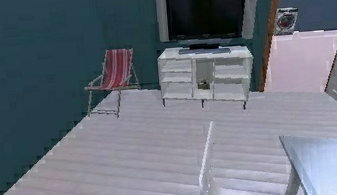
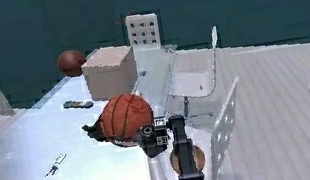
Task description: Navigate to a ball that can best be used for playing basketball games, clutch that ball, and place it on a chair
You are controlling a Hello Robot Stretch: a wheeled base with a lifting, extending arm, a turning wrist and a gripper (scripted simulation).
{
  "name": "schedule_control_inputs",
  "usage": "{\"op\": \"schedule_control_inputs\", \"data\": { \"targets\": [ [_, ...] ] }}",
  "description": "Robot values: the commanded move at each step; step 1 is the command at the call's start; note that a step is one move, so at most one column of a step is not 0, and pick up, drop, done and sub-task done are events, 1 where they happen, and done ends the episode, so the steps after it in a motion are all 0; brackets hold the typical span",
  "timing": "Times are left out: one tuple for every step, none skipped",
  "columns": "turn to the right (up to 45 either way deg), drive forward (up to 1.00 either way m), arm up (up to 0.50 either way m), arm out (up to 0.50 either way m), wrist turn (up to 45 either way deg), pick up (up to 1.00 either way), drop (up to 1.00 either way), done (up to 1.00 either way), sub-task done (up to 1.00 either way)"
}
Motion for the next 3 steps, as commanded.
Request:
{"op": "schedule_control_inputs", "data": {
  "targets": [
    [0.0, 0.00, 0.10, 0.00, 0.0, 0.00, 0.00, 0.00, 0.00],
    [0.0, 0.00, 0.14, 0.00, 0.0, 0.00, 0.00, 0.00, 0.00],
    [0.0, 0.00, 0.00, 0.00, -45.0, 0.00, 0.00, 0.00, 0.00]
  ]
}}
